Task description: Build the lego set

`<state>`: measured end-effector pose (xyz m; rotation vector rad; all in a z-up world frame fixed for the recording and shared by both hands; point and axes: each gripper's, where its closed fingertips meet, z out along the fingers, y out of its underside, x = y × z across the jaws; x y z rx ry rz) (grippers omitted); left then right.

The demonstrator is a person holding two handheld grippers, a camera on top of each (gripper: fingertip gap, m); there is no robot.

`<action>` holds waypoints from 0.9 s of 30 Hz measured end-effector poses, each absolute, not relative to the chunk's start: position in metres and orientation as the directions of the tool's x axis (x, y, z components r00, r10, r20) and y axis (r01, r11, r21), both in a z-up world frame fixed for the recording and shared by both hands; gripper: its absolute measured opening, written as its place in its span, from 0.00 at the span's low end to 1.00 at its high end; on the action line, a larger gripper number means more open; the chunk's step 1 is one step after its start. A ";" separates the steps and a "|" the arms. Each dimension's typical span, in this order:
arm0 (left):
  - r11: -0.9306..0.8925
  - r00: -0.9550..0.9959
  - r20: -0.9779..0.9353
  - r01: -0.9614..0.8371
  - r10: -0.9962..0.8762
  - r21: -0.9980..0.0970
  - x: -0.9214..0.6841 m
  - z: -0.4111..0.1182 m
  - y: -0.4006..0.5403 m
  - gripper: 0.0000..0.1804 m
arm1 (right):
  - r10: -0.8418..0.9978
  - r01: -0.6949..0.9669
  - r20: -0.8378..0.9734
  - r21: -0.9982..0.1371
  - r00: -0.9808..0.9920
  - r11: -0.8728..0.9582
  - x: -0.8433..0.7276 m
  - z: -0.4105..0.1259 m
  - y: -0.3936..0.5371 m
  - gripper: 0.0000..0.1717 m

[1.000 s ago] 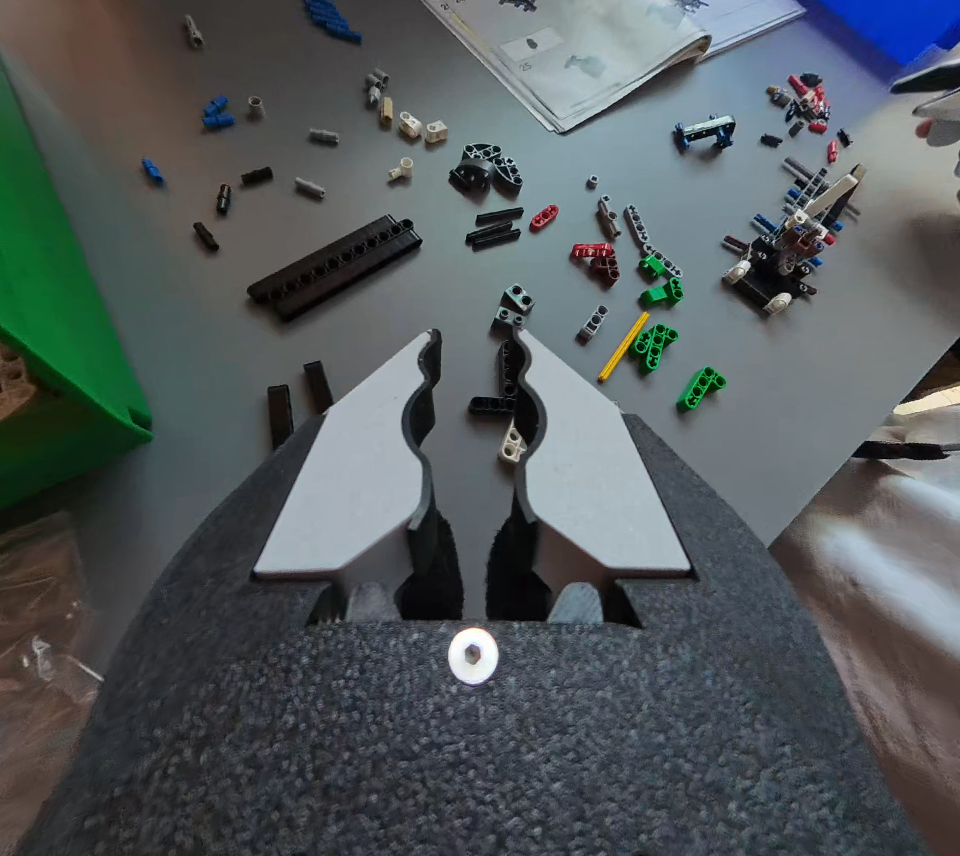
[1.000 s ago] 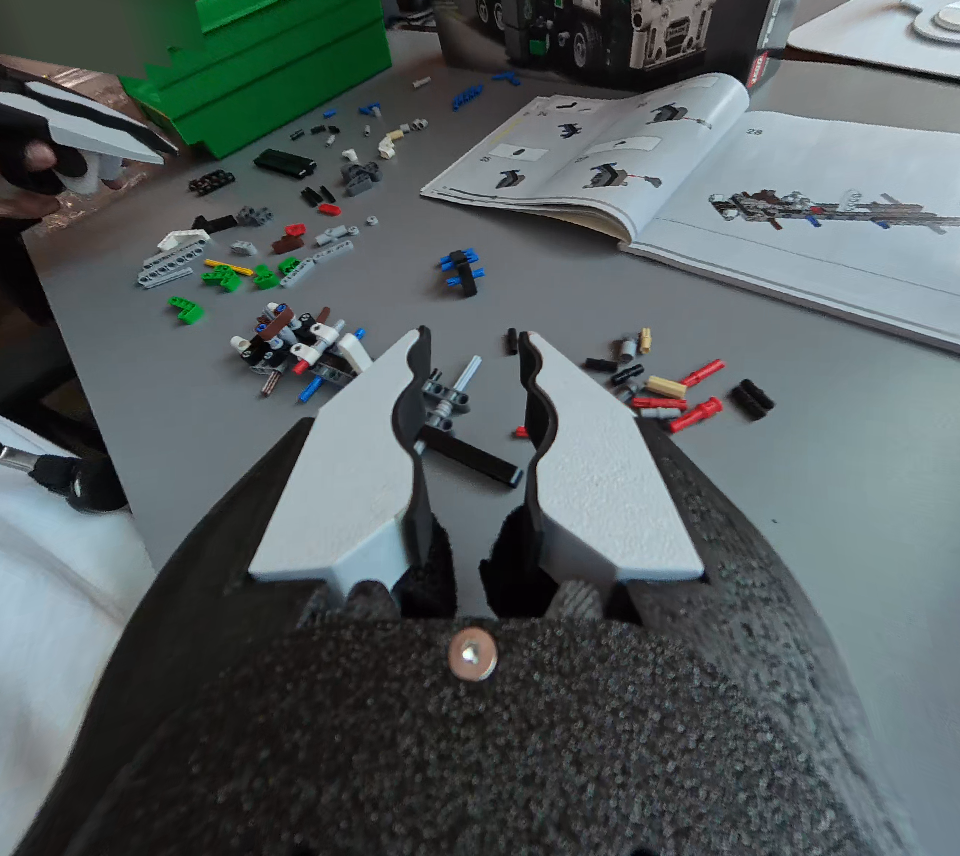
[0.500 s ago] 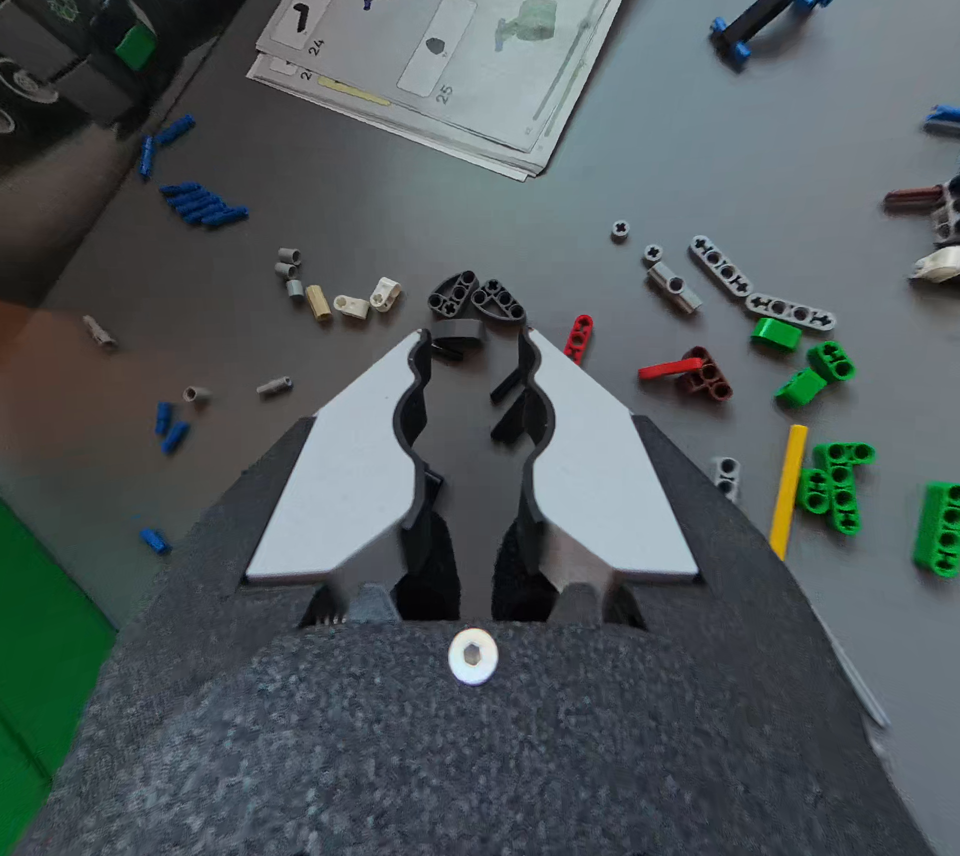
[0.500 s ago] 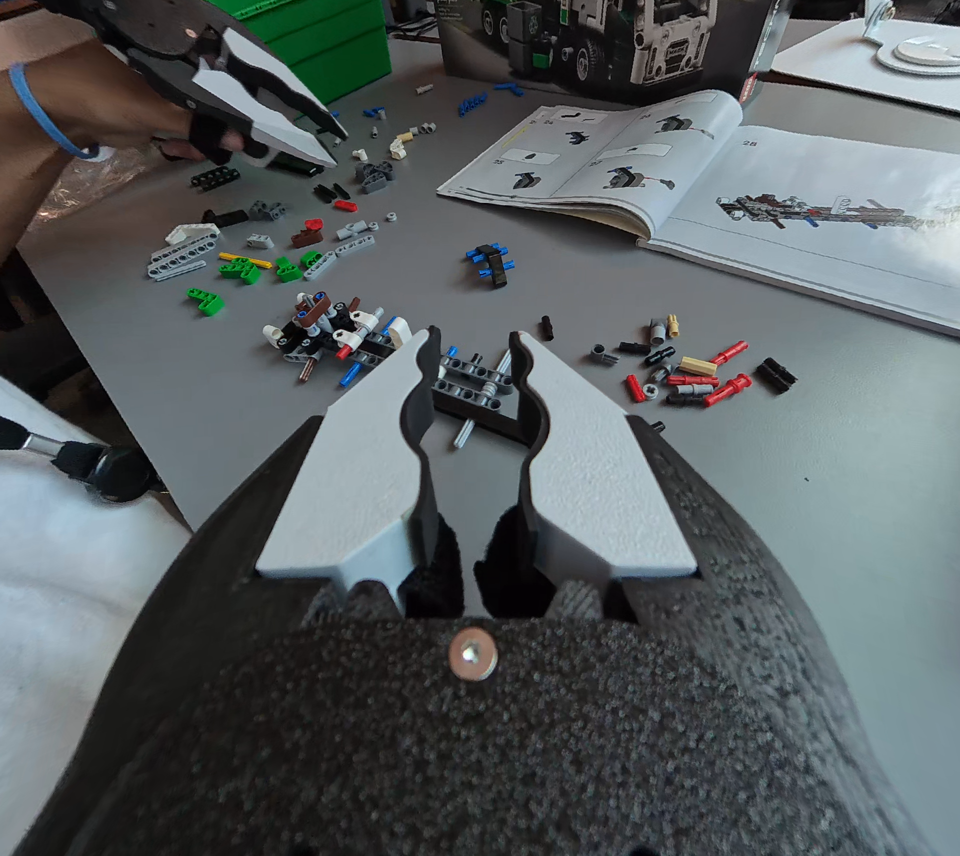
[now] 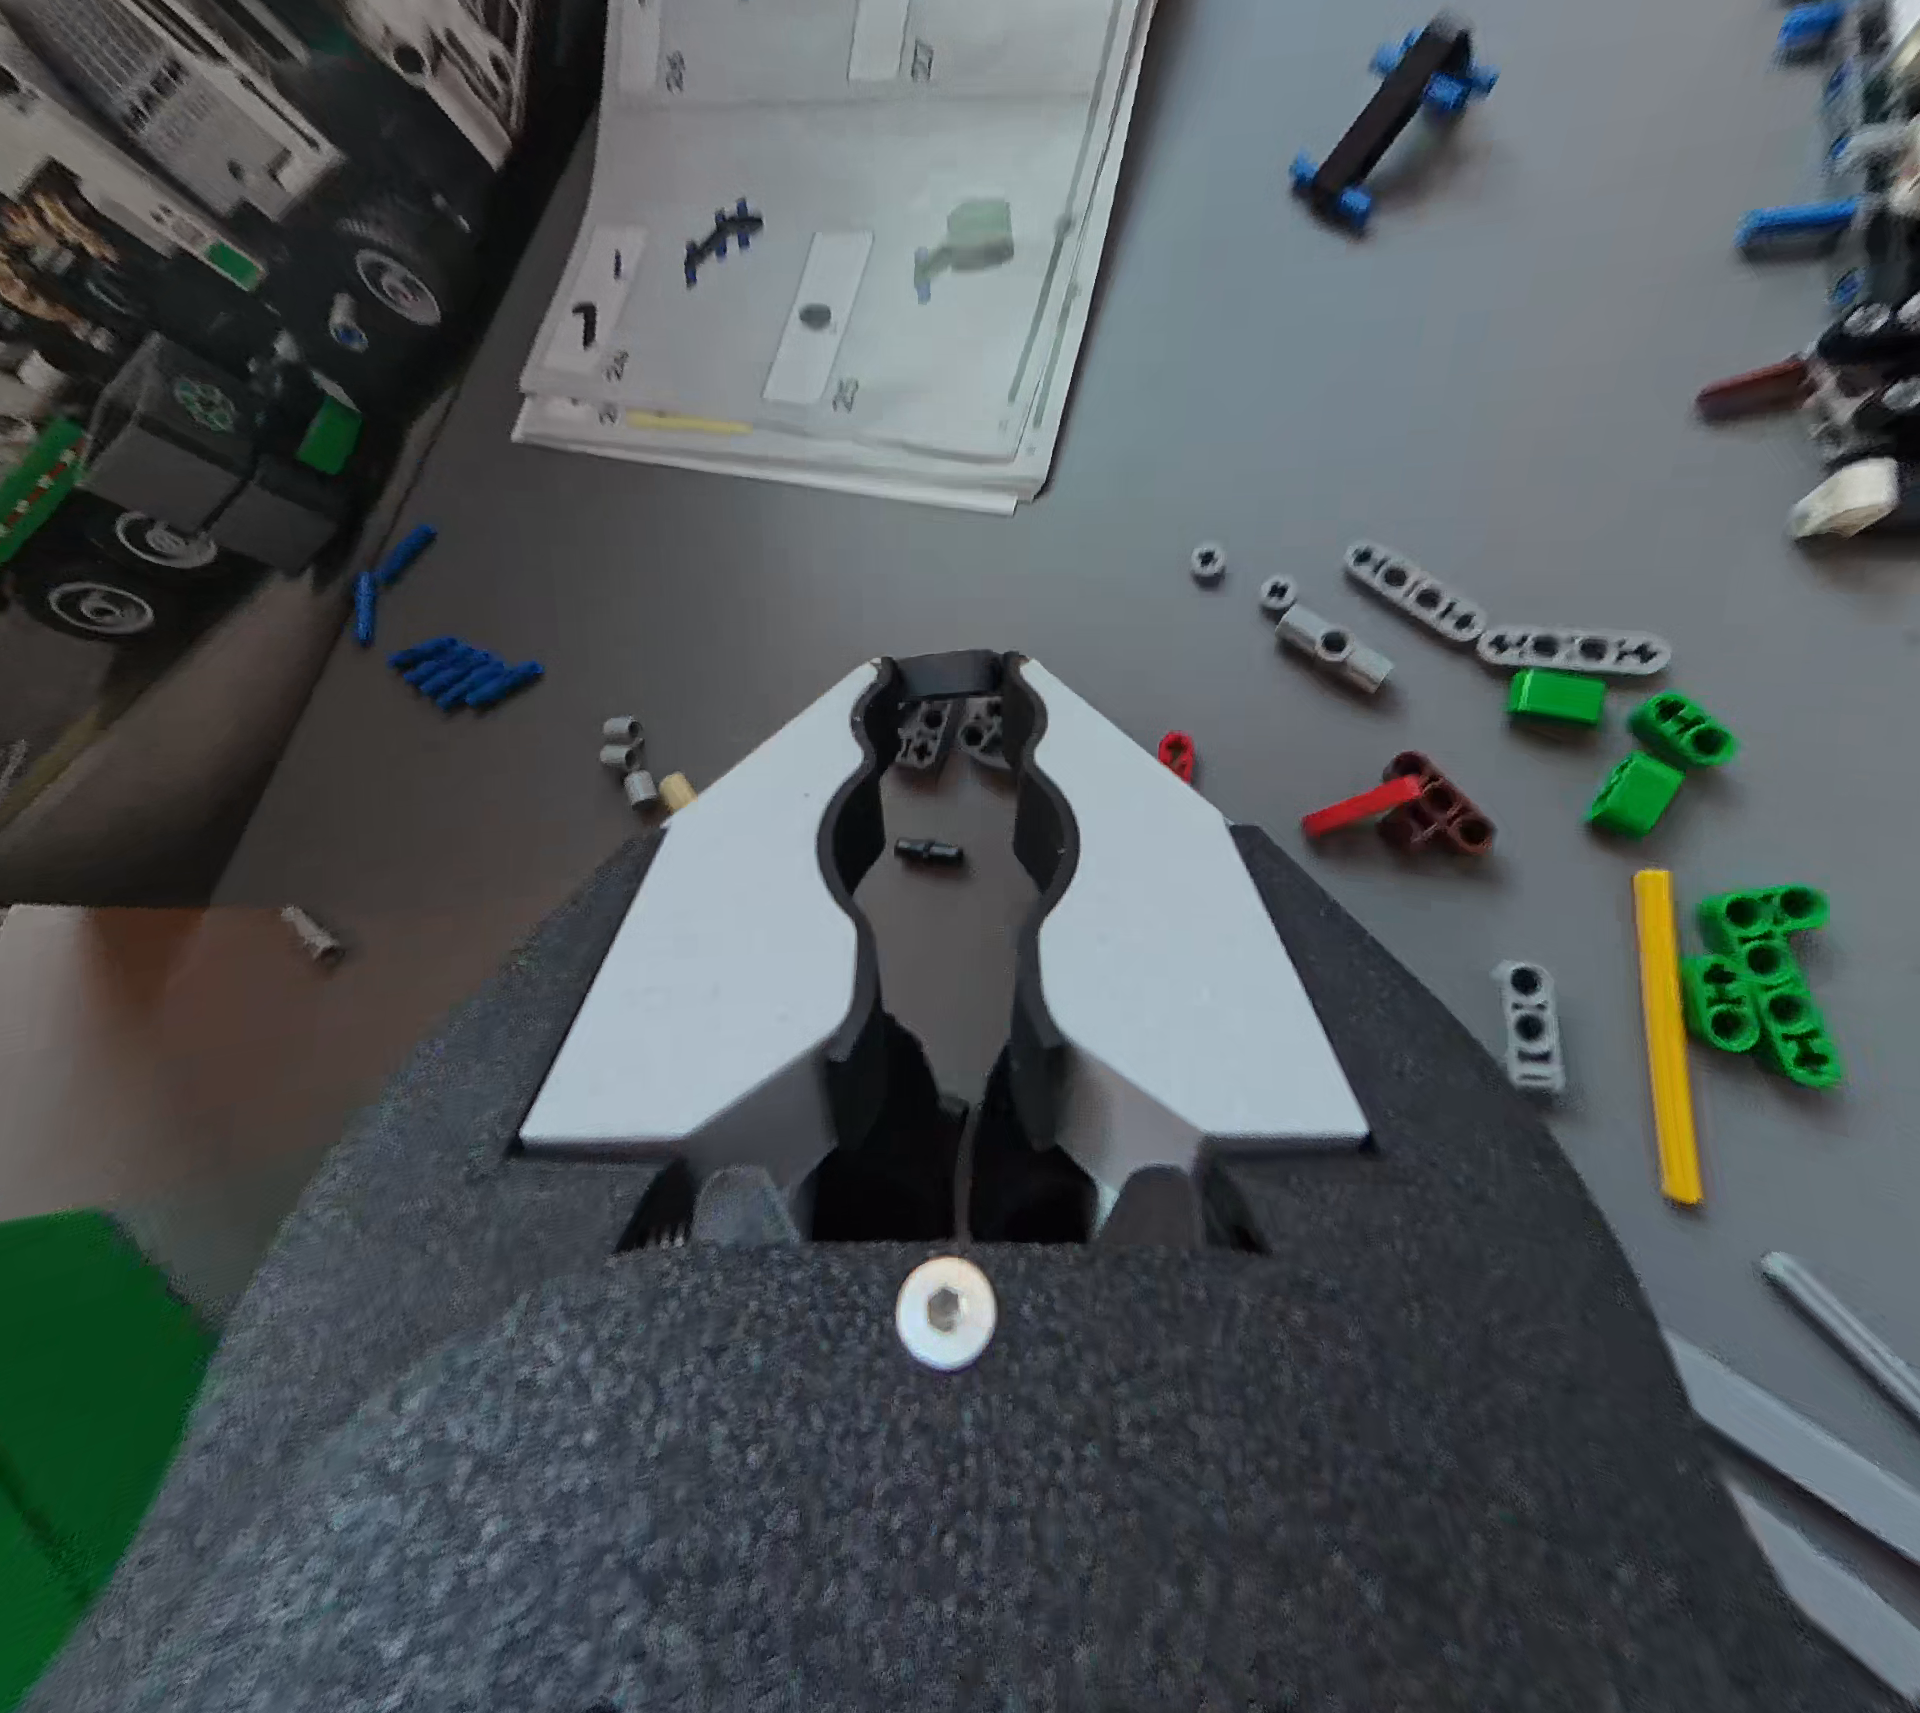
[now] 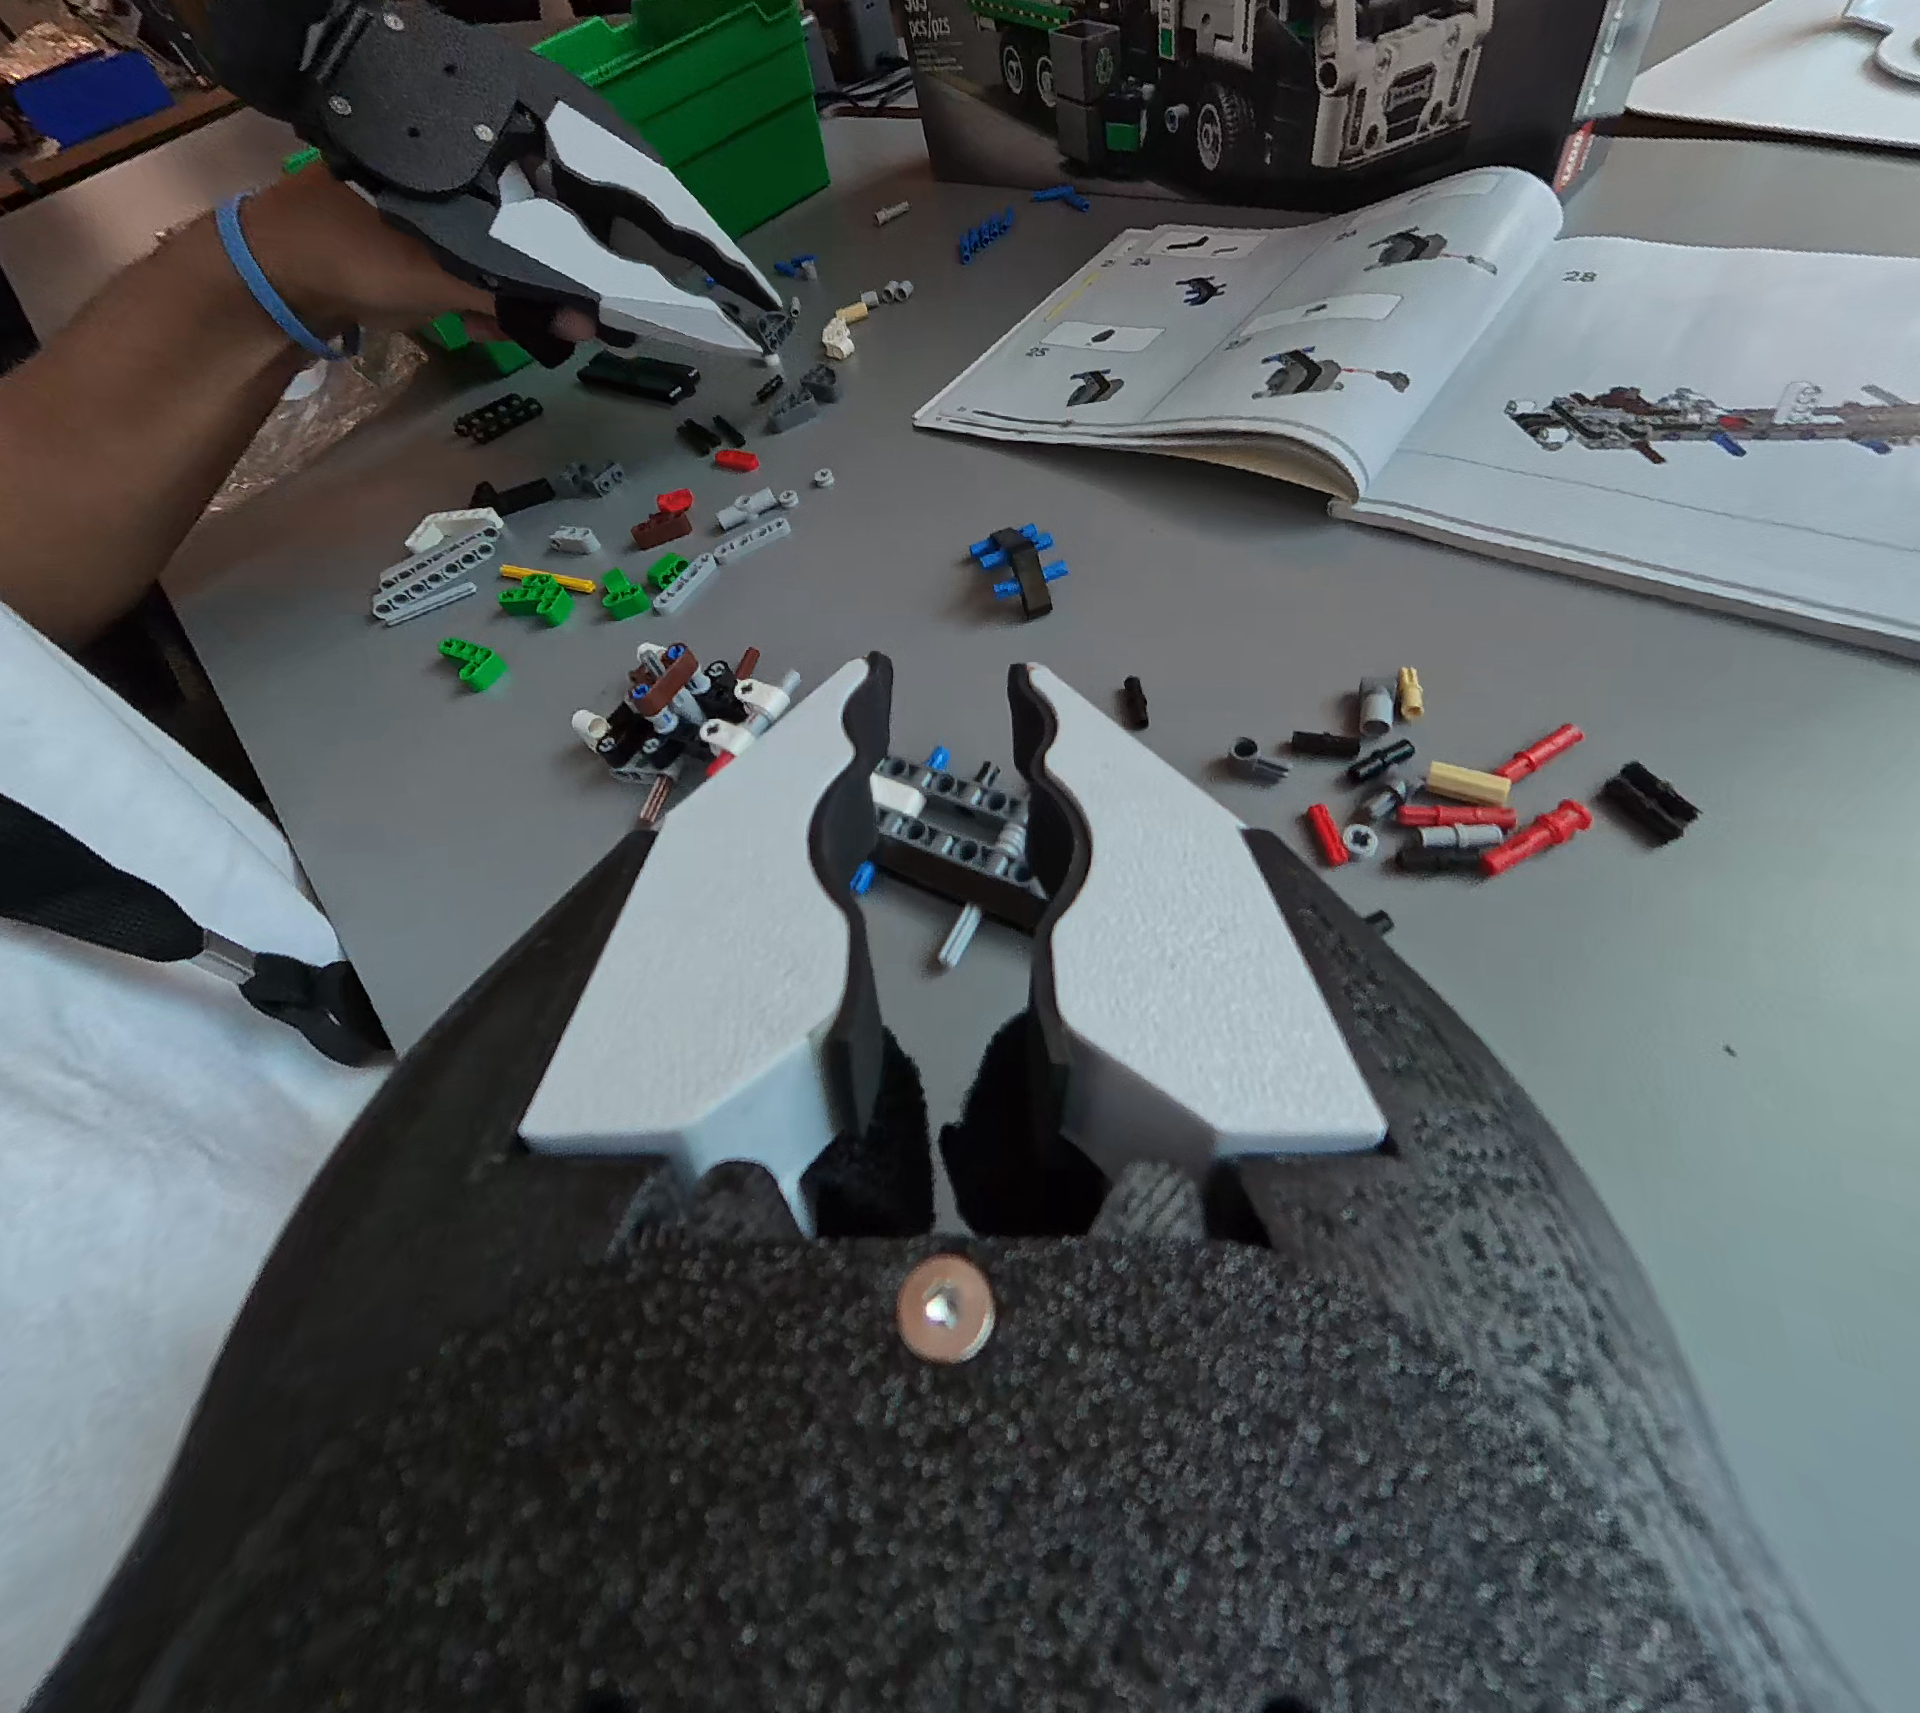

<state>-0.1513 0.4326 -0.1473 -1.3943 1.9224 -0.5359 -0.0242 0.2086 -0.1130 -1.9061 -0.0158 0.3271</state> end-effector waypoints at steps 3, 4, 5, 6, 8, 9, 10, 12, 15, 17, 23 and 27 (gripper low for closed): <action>0.184 -0.156 -0.124 -0.475 -0.980 -0.861 -0.133 -0.115 0.406 0.10 | 0.245 -0.090 -0.173 -0.945 0.954 -0.314 -0.037 -0.099 0.229 0.14; 0.097 -0.171 -0.027 -0.419 -0.985 -0.903 -0.126 -0.106 0.392 0.10 | 0.280 -0.047 -0.133 -0.955 0.951 -0.294 -0.044 -0.094 0.238 0.14; 0.023 -0.186 0.053 -0.381 -0.981 -0.924 -0.120 -0.099 0.380 0.10 | 0.317 0.008 -0.082 -0.962 0.945 -0.272 -0.052 -0.090 0.246 0.15; -0.040 -0.176 0.111 -0.363 -0.978 -0.931 -0.112 -0.095 0.372 0.10 | 0.367 0.074 -0.022 -0.967 0.930 -0.244 -0.061 -0.089 0.254 0.15; -0.143 -0.164 0.213 -0.360 -0.963 -0.922 -0.099 -0.092 0.353 0.10 | 0.457 0.179 0.081 -0.968 0.886 -0.175 -0.078 -0.086 0.265 0.16; -0.197 -0.185 0.274 -0.350 -0.944 -0.916 -0.095 -0.087 0.338 0.10 | 0.479 0.213 0.116 -0.965 0.870 -0.153 -0.083 -0.086 0.270 0.16; -0.251 -0.225 0.337 -0.337 -0.914 -0.907 -0.091 -0.080 0.322 0.10 | 0.491 0.236 0.137 -0.961 0.860 -0.144 -0.086 -0.086 0.274 0.16; -0.354 -0.287 0.445 -0.318 -0.849 -0.880 -0.089 -0.067 0.295 0.10 | 0.490 0.268 0.175 -0.955 0.854 -0.126 -0.090 -0.084 0.282 0.16; -0.488 -0.300 0.574 -0.319 -0.762 -0.813 -0.086 -0.060 0.277 0.09 | 0.422 0.294 0.244 -0.954 0.873 -0.056 -0.087 -0.073 0.288 0.15; -0.563 -0.288 0.649 -0.330 -0.704 -0.758 -0.084 -0.062 0.272 0.09 | 0.411 0.307 0.285 -0.952 0.866 0.014 -0.089 -0.068 0.286 0.12; -0.713 -0.281 0.794 -0.349 -0.539 -0.608 -0.075 -0.066 0.259 0.09 | 0.412 0.292 0.285 -0.955 0.865 0.047 -0.085 -0.070 0.279 0.05; -0.666 -0.274 0.763 -0.374 -0.585 -0.645 -0.076 -0.074 0.260 0.09 | 0.450 0.269 0.230 -0.963 0.863 -0.023 -0.085 -0.079 0.279 0.04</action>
